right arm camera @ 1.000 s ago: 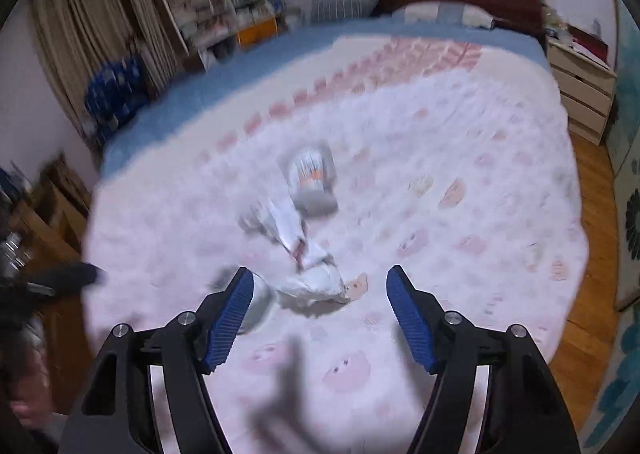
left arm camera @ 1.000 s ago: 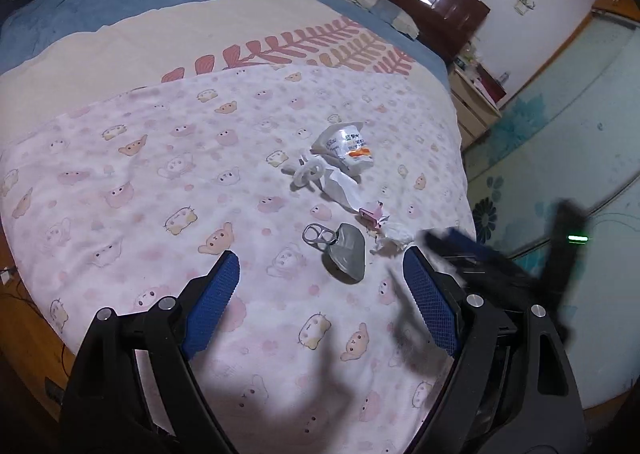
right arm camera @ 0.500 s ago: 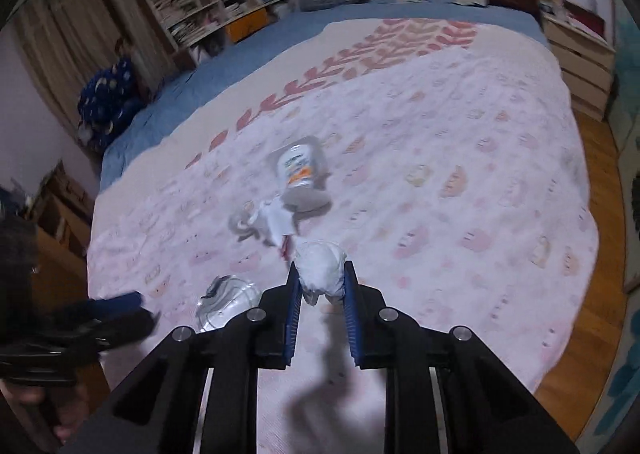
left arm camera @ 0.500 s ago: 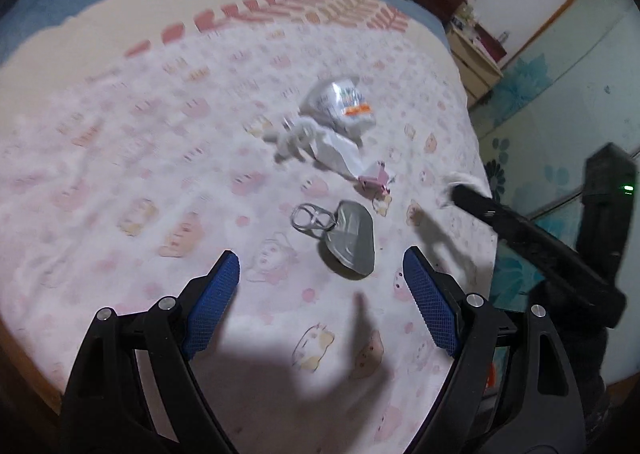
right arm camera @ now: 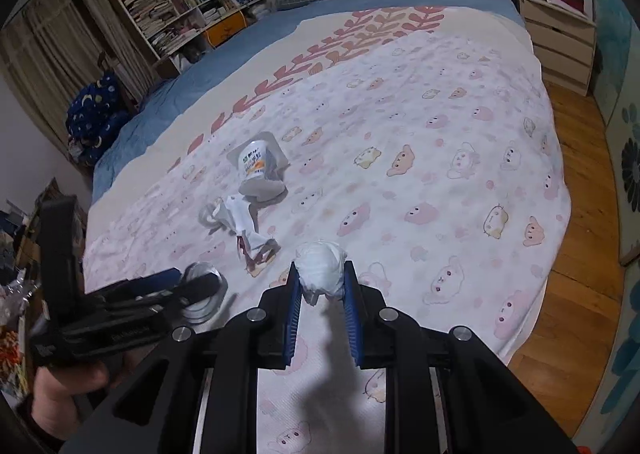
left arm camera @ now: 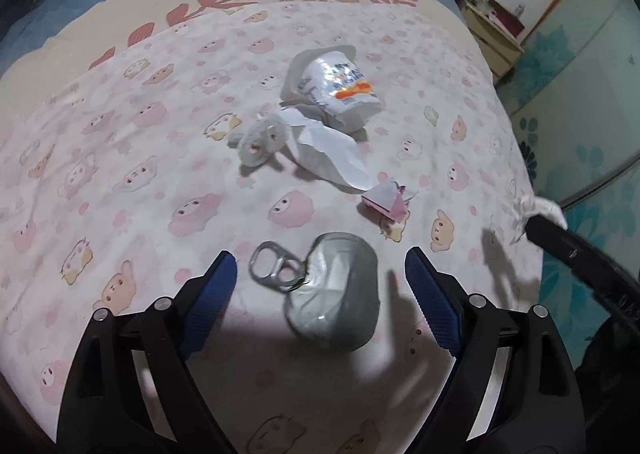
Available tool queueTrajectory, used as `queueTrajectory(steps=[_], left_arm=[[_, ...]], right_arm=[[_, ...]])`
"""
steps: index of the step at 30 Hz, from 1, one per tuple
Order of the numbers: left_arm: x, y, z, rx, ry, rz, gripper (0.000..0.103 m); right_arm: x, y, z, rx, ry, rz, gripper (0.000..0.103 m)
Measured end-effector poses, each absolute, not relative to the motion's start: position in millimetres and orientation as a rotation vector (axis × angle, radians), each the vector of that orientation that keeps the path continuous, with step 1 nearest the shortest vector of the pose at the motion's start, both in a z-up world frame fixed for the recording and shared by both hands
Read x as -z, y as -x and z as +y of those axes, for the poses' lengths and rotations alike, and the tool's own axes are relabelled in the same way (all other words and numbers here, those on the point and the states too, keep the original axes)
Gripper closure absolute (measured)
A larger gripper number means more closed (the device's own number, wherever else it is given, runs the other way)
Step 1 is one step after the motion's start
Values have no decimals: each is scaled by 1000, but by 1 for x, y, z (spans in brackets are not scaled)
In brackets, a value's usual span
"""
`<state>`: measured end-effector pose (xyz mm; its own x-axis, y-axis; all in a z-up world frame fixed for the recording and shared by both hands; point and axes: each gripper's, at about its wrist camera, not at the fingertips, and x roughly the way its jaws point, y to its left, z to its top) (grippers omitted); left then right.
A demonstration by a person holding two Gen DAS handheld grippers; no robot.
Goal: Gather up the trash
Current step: 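Grasp the white tissue with the right gripper while the left gripper grasps the grey pouch, then carry the tissue and grey pouch to the red basket and release them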
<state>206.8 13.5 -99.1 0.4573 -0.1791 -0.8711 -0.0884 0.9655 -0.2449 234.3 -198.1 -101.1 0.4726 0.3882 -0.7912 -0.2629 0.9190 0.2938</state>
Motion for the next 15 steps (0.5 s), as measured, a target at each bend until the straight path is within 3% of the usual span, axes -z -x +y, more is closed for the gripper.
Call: queueTrajectory(steps=[2, 5, 7, 9, 15], left_arm=[[100, -209, 4, 57, 214, 1113, 38], [98, -208, -1, 59, 208, 1106, 40], [93, -207, -1, 64, 218, 1092, 68], [85, -205, 2, 60, 231, 1074, 80], [82, -191, 17, 65, 337, 1071, 86]], right_arm=[[101, -236, -199, -403, -143, 1008, 81], [99, -237, -198, -404, -149, 1008, 81], [94, -236, -199, -404, -165, 997, 81], [89, -233, -201, -400, -181, 987, 81], [79, -220, -211, -391, -222, 970, 81]])
